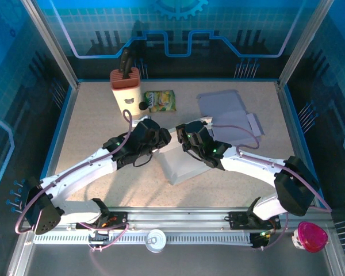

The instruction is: Fold the paper box

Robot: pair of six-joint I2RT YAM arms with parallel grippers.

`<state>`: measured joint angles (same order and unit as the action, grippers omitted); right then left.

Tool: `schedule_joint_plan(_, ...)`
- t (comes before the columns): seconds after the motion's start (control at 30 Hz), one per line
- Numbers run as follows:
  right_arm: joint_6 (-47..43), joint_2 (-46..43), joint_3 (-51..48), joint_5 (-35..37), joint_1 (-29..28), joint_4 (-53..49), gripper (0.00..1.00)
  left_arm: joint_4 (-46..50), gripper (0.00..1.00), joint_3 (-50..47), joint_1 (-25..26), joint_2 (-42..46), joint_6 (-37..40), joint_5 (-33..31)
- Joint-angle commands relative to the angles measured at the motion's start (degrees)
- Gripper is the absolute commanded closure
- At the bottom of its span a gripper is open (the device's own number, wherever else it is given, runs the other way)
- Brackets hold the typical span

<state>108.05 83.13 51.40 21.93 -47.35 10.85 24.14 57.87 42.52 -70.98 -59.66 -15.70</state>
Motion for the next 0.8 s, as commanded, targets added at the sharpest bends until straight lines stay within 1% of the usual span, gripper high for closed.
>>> schedule_joint_plan(0.0,0.14,-1.57,-0.64,0.71,-0.98,1.72,1.0,-1.96,0.53,-1.76,-1.18,0.8,1.19,0.45)
schedule_joint_plan(0.07,-0.07,-1.48,-0.67,0.62,-0.98,1.88,1.0,-1.98,0.53,-2.13,-1.78,1.64,1.97,0.68)
schedule_joint_plan(0.1,-0.32,-1.32,-0.68,0.63,-0.99,2.22,1.0,-1.69,0.52,-2.21,-1.98,2.17,2.4,0.72)
schedule_joint_plan(0.17,-1.08,-0.73,-2.29,0.64,-0.99,3.47,1.0,-0.73,0.45,-2.44,-2.26,3.63,3.73,0.74)
schedule_joint_plan(0.2,-1.9,-0.31,-2.61,0.65,-0.9,5.12,1.0,0.11,0.43,-2.62,-2.32,4.53,4.53,0.34)
schedule_joint_plan(0.27,-4.95,0.8,-3.7,0.2,-0.66,11.18,1.0,2.45,0.41,-3.09,-2.29,6.77,7.43,-2.31)
schedule_joint_plan(0.33,-6.58,2.04,-4.18,-1.2,-0.46,14.21,1.0,5.45,0.41,-4.82,-2.73,9.55,10.47,-6.46)
schedule_joint_plan(0.43,-8.65,3.94,-3.88,-3.11,-0.61,16.87,1.0,6.71,0.44,-10.2,-4.89,14.11,13.29,-9.49)
schedule_joint_plan(0.53,-9.59,6.53,-4.24,-4.31,-1.11,21.12,1.0,9.39,0.53,-15.54,-7.15,18.5,13.72,-13.25)
schedule_joint_plan(0.57,-9.9,7.4,-4.3,-4.8,-1.25,22.81,1.0,9.69,0.57,-17.44,-7.87,20.14,13.52,-14.1)
schedule_joint_plan(0.67,-11.44,10.21,-4.68,-5.9,-1.32,28.1,1.0,7.84,0.67,-23.05,-8.99,24.31,13.5,-14.78)
schedule_joint_plan(0.73,-12.38,12.13,-4.97,-6.74,-1.49,31.91,1.0,5.96,0.69,-25.95,-9.1,25.17,13.68,-15.05)
schedule_joint_plan(0.77,-12.72,12.75,-5.12,-7.0,-1.46,33.47,1.0,4.86,0.72,-27.11,-9.13,25.04,13.78,-15.06)
